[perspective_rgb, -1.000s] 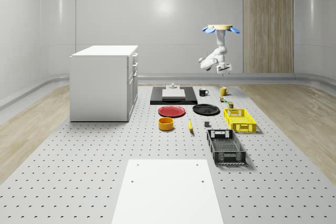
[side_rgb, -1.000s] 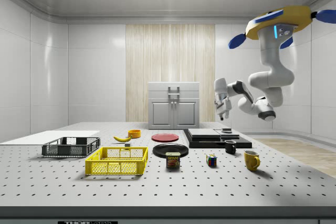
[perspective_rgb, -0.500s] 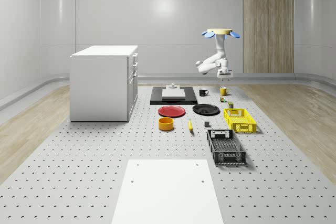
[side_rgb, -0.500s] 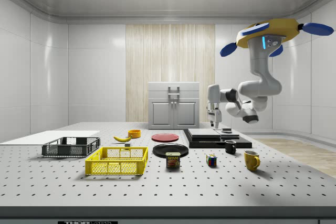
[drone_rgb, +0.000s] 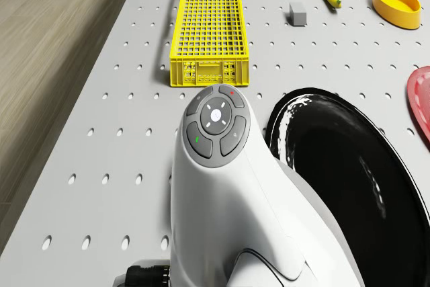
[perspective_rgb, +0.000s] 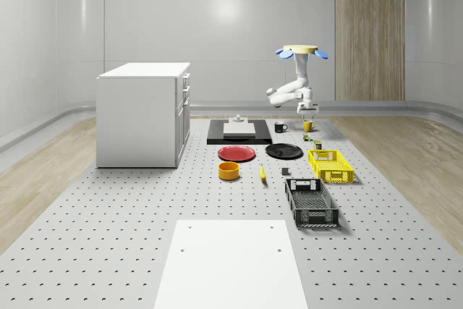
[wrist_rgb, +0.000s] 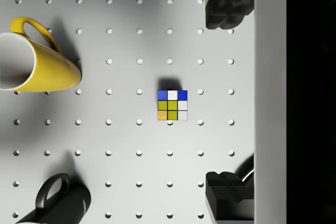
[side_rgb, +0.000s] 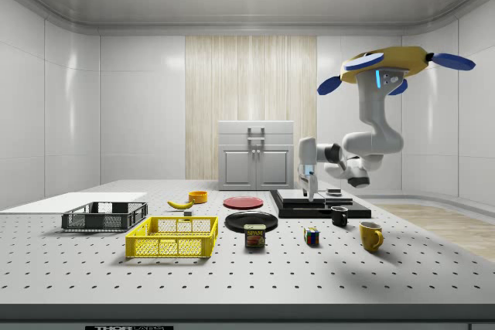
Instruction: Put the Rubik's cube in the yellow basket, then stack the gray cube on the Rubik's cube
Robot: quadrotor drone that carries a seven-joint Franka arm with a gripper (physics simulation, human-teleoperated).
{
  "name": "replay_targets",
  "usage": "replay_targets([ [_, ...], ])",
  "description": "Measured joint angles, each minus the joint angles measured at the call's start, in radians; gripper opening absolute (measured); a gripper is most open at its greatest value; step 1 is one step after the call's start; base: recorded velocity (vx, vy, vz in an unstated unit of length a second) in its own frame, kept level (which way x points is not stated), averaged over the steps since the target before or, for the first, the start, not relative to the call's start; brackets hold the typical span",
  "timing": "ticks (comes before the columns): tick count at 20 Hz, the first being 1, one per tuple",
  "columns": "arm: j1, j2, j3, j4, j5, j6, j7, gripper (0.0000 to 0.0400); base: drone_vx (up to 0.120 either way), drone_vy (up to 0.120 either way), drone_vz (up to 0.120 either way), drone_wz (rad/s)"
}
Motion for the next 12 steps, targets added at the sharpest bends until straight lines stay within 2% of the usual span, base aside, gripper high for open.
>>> replay_targets([
  [9,-0.021,-0.047,0.017,0.003,0.024,0.040,0.019,0.0400,0.000,0.000,-0.120,0.000],
  [12,-0.026,-0.062,0.022,0.004,0.032,0.053,0.024,0.0400,0.000,-0.040,-0.120,0.000],
])
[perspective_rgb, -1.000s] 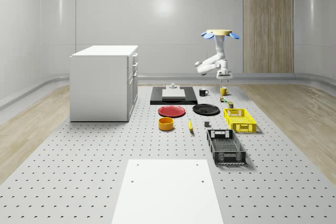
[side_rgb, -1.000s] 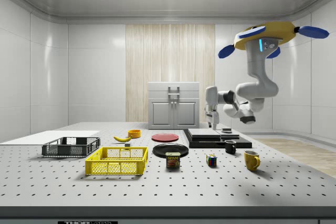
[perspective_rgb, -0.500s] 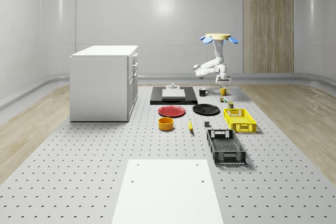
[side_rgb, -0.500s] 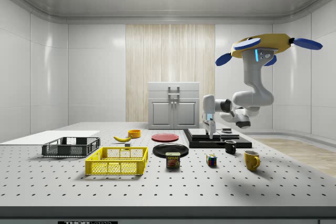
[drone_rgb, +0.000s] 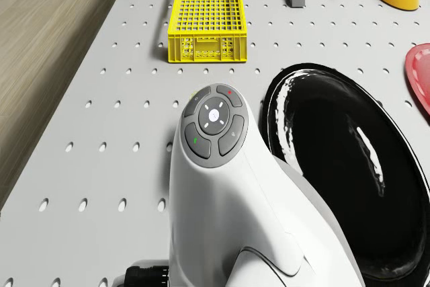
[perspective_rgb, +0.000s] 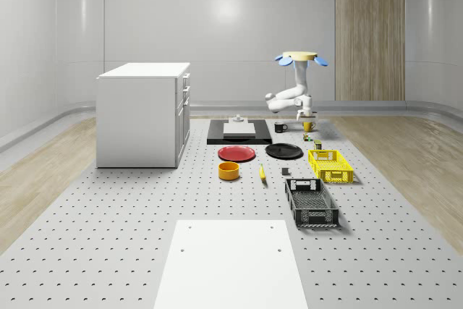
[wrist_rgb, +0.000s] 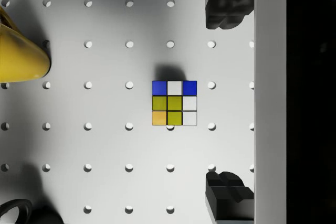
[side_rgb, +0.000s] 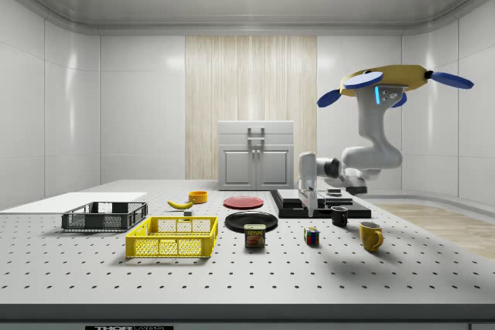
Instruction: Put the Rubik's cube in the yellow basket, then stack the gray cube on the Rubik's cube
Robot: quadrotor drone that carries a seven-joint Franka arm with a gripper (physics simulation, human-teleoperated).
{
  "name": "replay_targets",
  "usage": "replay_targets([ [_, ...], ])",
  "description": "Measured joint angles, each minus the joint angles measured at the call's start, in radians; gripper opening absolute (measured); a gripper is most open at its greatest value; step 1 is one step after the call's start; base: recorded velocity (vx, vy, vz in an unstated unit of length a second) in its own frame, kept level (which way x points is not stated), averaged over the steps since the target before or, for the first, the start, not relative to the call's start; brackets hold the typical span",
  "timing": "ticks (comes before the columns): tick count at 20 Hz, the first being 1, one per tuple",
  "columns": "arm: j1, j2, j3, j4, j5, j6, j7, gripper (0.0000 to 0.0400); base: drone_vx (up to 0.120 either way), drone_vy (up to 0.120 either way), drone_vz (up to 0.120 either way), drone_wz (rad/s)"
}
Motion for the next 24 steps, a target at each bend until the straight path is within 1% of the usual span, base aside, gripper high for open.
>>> replay_targets([
  [6,-0.010,-0.029,0.009,0.002,0.015,0.026,0.009,0.0400,0.000,0.000,-0.120,0.000],
  [8,-0.013,-0.038,0.012,0.003,0.020,0.035,0.012,0.0400,-0.100,0.000,-0.120,0.000],
  [11,-0.017,-0.052,0.016,0.004,0.027,0.048,0.016,0.0400,0.000,0.000,-0.120,0.000],
  [14,-0.021,-0.066,0.018,0.005,0.032,0.061,0.020,0.0400,0.000,0.000,-0.013,0.000],
  [20,-0.016,-0.102,-0.022,0.013,0.003,0.108,0.013,0.0400,0.000,0.000,0.000,0.000],
  [24,-0.008,-0.122,-0.034,0.017,-0.005,0.132,0.003,0.0400,0.000,0.000,0.000,0.000],
])
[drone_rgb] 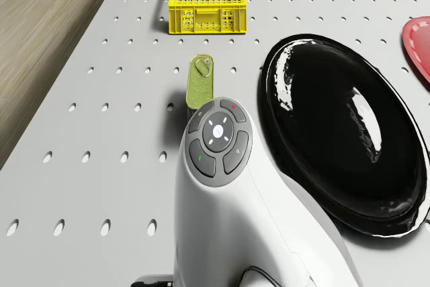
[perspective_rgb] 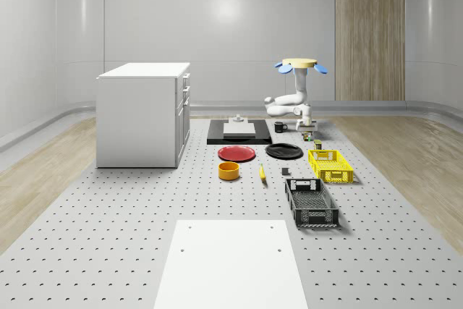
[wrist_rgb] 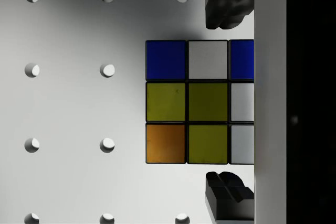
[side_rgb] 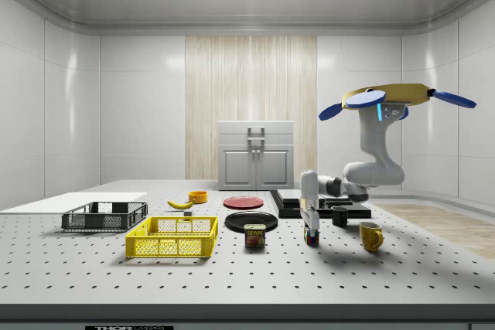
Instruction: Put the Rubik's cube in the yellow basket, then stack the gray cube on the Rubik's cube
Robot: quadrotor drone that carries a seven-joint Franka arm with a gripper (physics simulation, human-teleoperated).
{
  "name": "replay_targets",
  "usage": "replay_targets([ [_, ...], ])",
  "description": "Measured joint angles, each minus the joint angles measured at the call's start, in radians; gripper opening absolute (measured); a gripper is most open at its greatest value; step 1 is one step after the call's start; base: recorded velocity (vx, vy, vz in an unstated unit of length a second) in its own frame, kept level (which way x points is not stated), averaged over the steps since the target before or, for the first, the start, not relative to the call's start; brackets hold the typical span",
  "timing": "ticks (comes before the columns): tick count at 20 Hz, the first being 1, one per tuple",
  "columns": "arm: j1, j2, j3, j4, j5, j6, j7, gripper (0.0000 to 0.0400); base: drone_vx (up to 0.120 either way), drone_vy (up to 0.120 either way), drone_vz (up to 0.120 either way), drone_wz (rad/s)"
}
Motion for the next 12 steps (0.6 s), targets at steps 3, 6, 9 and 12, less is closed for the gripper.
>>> replay_targets([
  [3,0.002,-0.016,-0.026,0.007,-0.022,0.025,-0.005,0.0400,0.000,0.000,0.000,0.000],
  [6,0.004,-0.031,-0.050,0.012,-0.041,0.046,-0.008,0.0400,0.000,0.000,0.000,0.000],
  [9,0.008,-0.043,-0.065,0.011,-0.052,0.062,-0.010,0.0400,0.000,0.000,0.000,0.000],
  [12,0.009,-0.052,-0.072,0.011,-0.056,0.072,-0.009,0.0400,0.000,0.000,0.000,0.000],
])
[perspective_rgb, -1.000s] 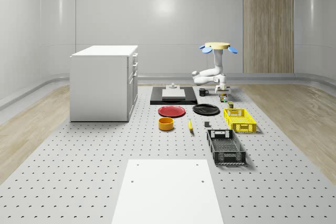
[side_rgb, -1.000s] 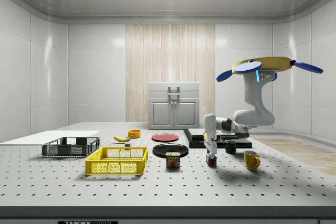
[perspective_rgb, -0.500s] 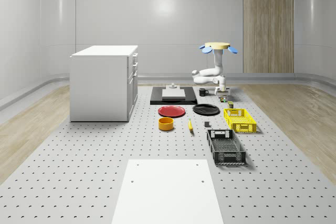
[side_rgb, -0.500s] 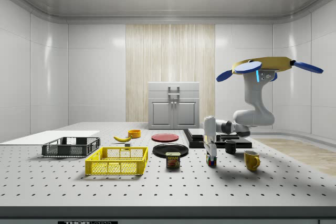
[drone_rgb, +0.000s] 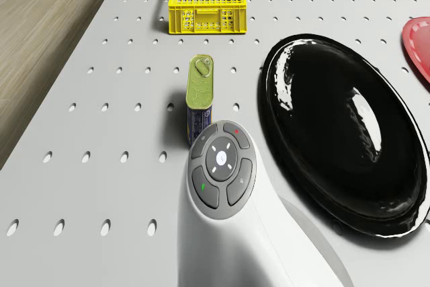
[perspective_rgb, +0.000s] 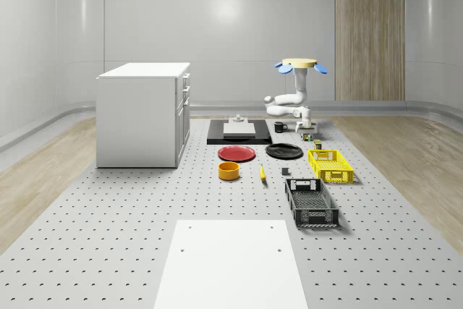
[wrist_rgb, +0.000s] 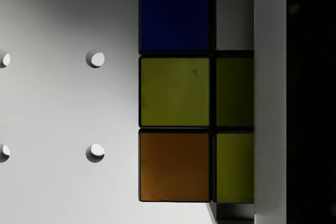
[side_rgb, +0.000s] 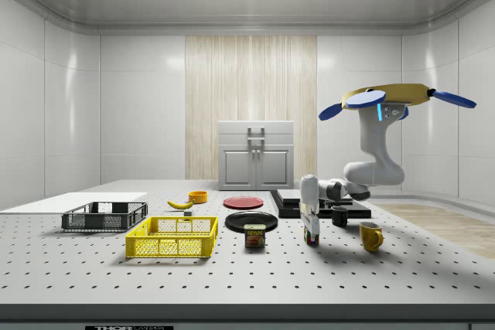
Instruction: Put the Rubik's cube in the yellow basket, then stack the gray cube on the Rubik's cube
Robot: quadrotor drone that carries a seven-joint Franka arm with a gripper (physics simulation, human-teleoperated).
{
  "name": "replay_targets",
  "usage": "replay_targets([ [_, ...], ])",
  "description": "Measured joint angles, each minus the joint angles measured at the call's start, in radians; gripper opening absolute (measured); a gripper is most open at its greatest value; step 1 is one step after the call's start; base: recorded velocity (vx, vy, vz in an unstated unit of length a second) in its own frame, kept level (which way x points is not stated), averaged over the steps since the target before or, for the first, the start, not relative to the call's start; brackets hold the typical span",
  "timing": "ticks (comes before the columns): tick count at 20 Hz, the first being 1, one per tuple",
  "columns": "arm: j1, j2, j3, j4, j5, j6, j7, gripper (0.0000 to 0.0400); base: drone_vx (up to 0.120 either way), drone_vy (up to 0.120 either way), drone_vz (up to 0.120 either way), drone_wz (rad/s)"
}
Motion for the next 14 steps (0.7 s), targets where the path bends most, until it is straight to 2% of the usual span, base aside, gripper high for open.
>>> replay_targets([
  [3,-0.001,-0.007,-0.003,0.000,-0.001,0.008,0.001,0.0364,0.000,0.000,0.000,0.000],
  [6,-0.002,-0.014,-0.004,0.001,0.000,0.014,0.003,0.0343,0.000,0.000,0.000,0.000],
  [14,-0.008,-0.028,0.001,0.001,0.008,0.028,0.008,0.0329,0.000,0.000,0.000,0.000],
])
